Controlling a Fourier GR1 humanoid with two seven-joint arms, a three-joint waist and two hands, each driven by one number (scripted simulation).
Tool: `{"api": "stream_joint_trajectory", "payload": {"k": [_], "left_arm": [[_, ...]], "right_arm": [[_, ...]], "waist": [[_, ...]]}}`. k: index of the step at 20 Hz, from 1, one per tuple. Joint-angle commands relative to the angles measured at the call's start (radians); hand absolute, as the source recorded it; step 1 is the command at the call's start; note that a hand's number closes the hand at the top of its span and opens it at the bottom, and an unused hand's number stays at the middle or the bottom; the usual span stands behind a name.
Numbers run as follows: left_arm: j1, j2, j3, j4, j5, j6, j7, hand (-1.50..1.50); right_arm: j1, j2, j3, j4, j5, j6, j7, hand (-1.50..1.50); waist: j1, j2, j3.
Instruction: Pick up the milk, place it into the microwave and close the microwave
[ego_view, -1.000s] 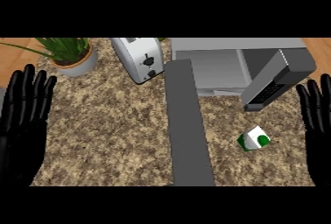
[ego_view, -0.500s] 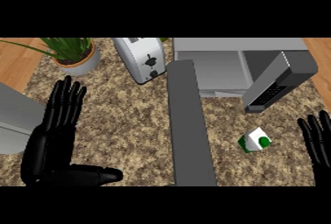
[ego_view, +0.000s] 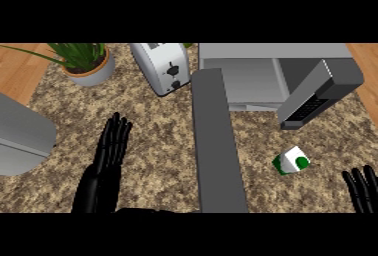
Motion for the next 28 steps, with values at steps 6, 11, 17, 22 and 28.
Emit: {"api": "stream_joint_trajectory", "payload": {"k": [6, 11, 17, 22, 28], "left_arm": [[0.097, -0.003, -0.154, 0.005, -0.042, 0.102, -0.096, -1.5], [0.131, 0.026, -0.181, 0.046, -0.02, 0.123, -0.172, -1.5], [0.082, 0.014, -0.173, 0.055, 0.021, 0.119, -0.123, -1.5], [0.072, 0.053, -0.129, 0.027, 0.061, 0.087, -0.098, -1.5], [0.147, 0.094, -0.111, 0.061, 0.127, 0.038, -0.199, -1.5]], "right_arm": [[-0.004, 0.03, -0.031, 0.256, 0.112, 0.032, -0.219, -1.5], [-0.052, 0.017, -0.117, 0.329, 0.077, 0.027, -0.268, -1.5], [-0.283, 0.015, -0.163, 0.634, 0.126, -0.037, -0.337, -1.5], [-0.381, -0.019, -0.193, 0.763, 0.144, -0.054, -0.366, -1.5], [-0.46, -0.009, -0.215, 0.971, 0.203, -0.148, -0.493, -1.5]], "waist": [[0.007, 0.001, 0.0], [0.007, 0.001, 0.0], [0.011, 0.002, 0.0], [0.01, 0.002, 0.0], [0.013, 0.003, 0.0]]}}
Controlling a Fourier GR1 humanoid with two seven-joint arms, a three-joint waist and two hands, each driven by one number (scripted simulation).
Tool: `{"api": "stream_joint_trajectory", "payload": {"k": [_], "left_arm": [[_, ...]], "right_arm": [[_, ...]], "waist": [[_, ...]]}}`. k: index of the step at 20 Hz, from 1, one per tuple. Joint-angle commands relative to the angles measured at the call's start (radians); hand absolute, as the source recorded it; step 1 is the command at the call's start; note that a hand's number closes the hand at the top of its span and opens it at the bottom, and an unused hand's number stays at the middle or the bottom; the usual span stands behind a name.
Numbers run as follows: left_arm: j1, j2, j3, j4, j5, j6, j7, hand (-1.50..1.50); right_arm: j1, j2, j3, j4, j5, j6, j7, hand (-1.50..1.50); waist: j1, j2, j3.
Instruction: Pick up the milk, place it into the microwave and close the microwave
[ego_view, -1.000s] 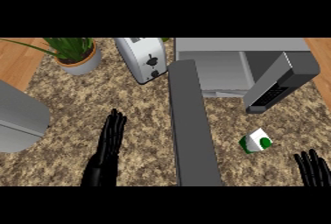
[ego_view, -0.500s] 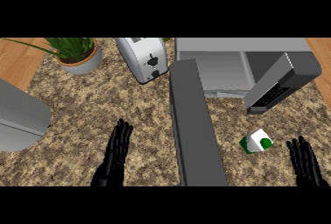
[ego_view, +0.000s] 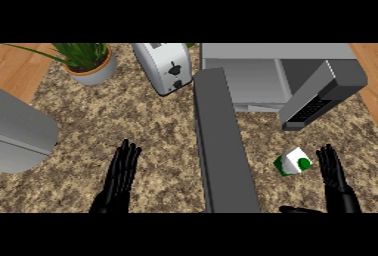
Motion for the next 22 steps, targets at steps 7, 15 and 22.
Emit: {"api": "stream_joint_trajectory", "payload": {"k": [7, 15, 22], "left_arm": [[0.083, 0.067, 0.054, -0.059, 0.074, -0.059, -0.019, -1.5], [0.081, 0.068, 0.072, -0.011, 0.085, -0.098, -0.068, -1.5], [0.139, 0.158, 0.188, -0.034, 0.189, -0.207, -0.117, -1.5]], "right_arm": [[-0.272, -0.072, -0.087, 0.466, 0.045, -0.118, -0.185, -1.5], [-0.453, -0.117, -0.165, 0.764, -0.001, -0.156, -0.339, 1.5], [-0.498, -0.149, -0.157, 0.9, 0.057, -0.275, -0.38, 1.5]], "waist": [[0.006, 0.001, 0.001], [0.008, 0.003, 0.001], [0.01, 0.003, 0.001]]}}
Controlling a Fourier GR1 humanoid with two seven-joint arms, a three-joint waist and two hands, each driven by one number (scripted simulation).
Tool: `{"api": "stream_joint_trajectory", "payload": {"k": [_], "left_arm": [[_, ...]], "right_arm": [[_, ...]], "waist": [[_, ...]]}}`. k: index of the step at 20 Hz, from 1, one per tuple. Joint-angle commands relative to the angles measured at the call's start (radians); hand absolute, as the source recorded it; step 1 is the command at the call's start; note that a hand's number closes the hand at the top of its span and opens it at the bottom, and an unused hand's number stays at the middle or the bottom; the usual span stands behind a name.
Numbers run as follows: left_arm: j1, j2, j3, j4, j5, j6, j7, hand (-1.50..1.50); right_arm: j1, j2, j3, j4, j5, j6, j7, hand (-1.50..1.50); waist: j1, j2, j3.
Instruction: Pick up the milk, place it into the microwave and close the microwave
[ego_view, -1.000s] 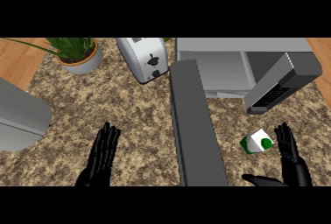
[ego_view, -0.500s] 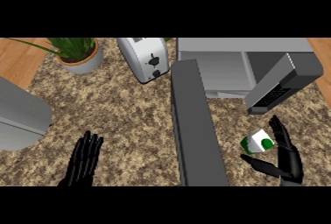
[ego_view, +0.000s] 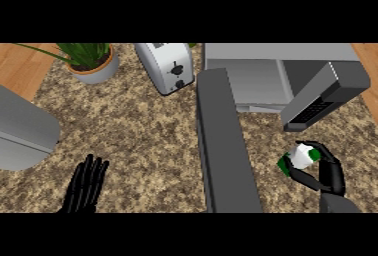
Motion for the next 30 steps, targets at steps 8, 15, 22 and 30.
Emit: {"api": "stream_joint_trajectory", "payload": {"k": [8, 15, 22, 30], "left_arm": [[0.019, 0.015, 0.036, -0.018, 0.022, -0.031, -0.004, -1.5], [0.018, 0.001, 0.053, 0.036, 0.014, -0.045, -0.042, -1.5], [0.02, 0.029, 0.1, 0.009, 0.058, -0.09, -0.009, -1.5], [0.046, 0.058, 0.185, -0.016, 0.125, -0.134, 0.006, -1.5]], "right_arm": [[-0.137, 0.022, 0.037, 0.183, 0.095, -0.144, -0.112, 1.5], [-0.179, 0.048, 0.029, 0.188, 0.061, -0.003, -0.117, 1.5], [-0.157, 0.132, 0.072, 0.108, 0.056, 0.008, -0.133, 1.5], [-0.125, 0.212, 0.161, -0.157, 0.049, -0.137, 0.068, 1.5]], "waist": [[0.012, 0.008, 0.006], [0.008, 0.006, 0.006], [-0.007, 0.002, 0.004], [-0.015, -0.003, 0.003]]}}
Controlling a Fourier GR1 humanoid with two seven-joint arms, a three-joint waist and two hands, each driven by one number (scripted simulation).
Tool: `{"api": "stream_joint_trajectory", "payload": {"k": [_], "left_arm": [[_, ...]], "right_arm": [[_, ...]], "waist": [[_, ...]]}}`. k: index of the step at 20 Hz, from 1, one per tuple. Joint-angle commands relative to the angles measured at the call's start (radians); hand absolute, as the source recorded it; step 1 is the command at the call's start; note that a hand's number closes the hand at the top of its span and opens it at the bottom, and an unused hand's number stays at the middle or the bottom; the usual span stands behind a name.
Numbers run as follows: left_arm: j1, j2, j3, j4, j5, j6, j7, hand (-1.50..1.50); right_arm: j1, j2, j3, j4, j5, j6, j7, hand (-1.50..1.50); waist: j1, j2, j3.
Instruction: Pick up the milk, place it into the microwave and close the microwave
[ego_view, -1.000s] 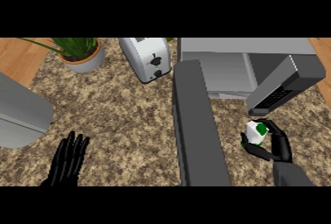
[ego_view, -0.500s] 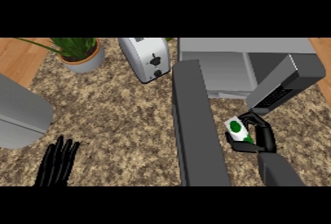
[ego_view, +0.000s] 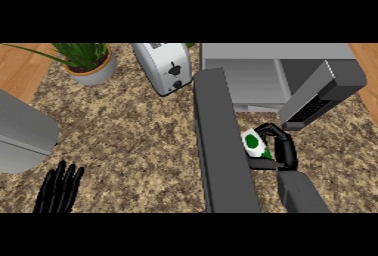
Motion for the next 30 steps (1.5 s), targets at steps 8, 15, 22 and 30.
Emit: {"api": "stream_joint_trajectory", "payload": {"k": [8, 15, 22, 30], "left_arm": [[-0.097, -0.001, 0.067, 0.028, 0.031, -0.037, 0.08, -1.5], [-0.066, 0.009, 0.123, 0.11, 0.04, -0.11, -0.015, -1.5], [-0.072, -0.061, 0.035, 0.086, -0.029, -0.057, 0.007, -1.5], [-0.126, -0.012, 0.091, 0.105, 0.017, -0.111, 0.022, -1.5]], "right_arm": [[-0.103, 0.007, 0.059, -0.125, -0.006, -0.172, 0.205, 1.5], [-0.228, -0.022, 0.064, -0.013, 0.039, -0.269, 0.3, 1.5], [-0.386, -0.103, 0.055, 0.207, 0.124, -0.402, 0.33, 1.5], [-0.511, -0.153, 0.05, 0.351, 0.178, -0.556, 0.397, 1.5]], "waist": [[0.001, 0.002, 0.001], [0.015, 0.007, 0.001], [0.037, 0.016, 0.002], [0.081, 0.035, 0.004]]}}
